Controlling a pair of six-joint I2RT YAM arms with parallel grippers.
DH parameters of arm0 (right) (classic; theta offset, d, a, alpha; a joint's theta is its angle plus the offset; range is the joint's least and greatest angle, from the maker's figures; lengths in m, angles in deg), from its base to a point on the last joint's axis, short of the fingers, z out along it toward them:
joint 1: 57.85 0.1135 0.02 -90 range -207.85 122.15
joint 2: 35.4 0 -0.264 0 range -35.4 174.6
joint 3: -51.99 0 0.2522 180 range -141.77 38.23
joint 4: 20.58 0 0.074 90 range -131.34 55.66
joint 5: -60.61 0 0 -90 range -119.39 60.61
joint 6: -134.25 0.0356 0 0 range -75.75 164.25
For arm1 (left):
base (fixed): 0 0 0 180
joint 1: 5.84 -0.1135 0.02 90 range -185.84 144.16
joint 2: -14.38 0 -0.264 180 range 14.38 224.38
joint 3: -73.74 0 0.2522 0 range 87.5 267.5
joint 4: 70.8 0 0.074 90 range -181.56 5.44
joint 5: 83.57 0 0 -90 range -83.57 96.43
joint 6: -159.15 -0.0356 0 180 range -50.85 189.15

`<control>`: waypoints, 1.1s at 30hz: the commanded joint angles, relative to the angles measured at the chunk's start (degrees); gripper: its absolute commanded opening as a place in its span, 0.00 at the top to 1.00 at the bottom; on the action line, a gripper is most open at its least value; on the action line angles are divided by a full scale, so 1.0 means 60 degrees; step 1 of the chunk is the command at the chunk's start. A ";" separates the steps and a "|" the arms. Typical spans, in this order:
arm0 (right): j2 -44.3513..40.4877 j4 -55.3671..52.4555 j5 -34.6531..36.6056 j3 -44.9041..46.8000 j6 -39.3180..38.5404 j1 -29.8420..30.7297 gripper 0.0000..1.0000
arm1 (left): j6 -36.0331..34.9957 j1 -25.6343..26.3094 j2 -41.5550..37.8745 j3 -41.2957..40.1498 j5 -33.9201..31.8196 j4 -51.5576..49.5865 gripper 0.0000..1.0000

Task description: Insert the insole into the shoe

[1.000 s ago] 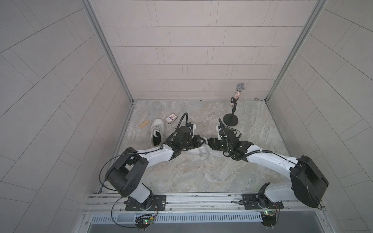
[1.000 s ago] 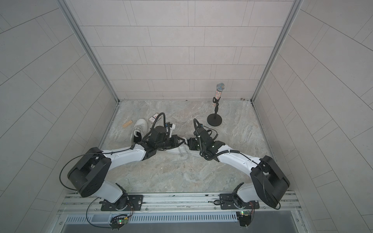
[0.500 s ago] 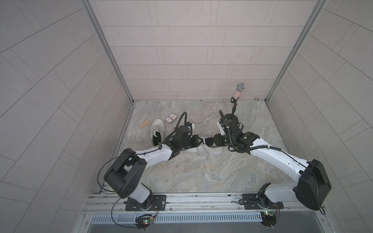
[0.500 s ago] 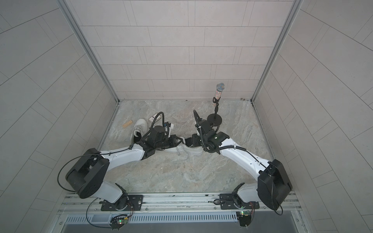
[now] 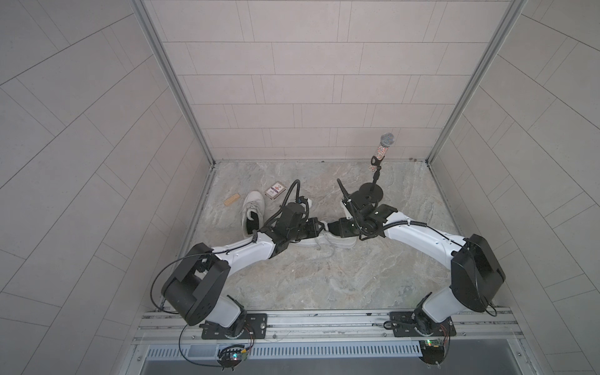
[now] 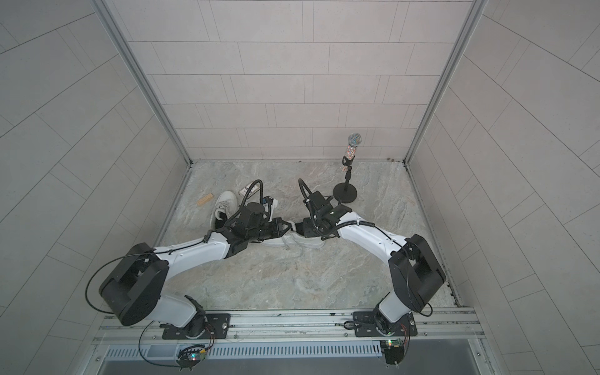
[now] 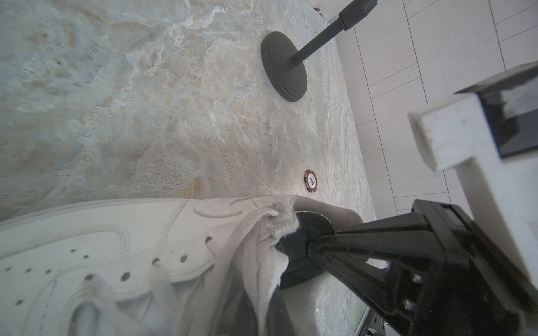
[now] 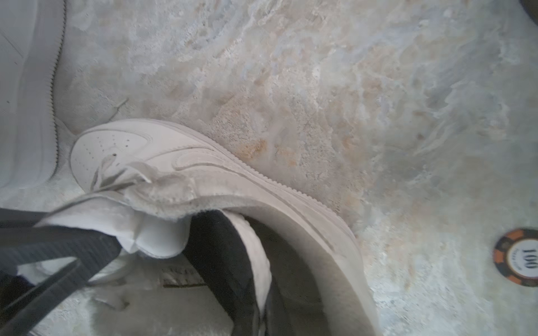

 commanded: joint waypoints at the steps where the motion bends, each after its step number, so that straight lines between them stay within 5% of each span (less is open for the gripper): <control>1: 0.0116 -0.1998 0.1251 -0.0695 -0.0479 -0.0040 1.00 | -0.0721 0.0045 -0.0539 0.0372 -0.0706 -0.0429 1.00; 6: 0.1082 -0.3603 0.1248 -0.1861 -0.0882 -0.0024 1.00 | -0.0906 0.0580 -0.0511 0.0446 -0.1209 -0.0333 1.00; 12: 0.2163 -0.2999 0.0577 -0.1636 -0.0062 -0.0036 1.00 | -0.0517 0.1339 -0.0388 0.0245 -0.2004 0.0376 1.00; 18: 0.2919 -0.2633 0.1491 -0.1742 0.0664 -0.0036 0.99 | -0.0356 0.1524 -0.0391 -0.0035 -0.2259 0.0846 1.00; 33: 0.1603 -0.2790 0.3039 -0.2620 0.0042 0.1012 0.49 | -0.0452 0.1492 -0.0067 -0.0190 -0.3052 0.0675 1.00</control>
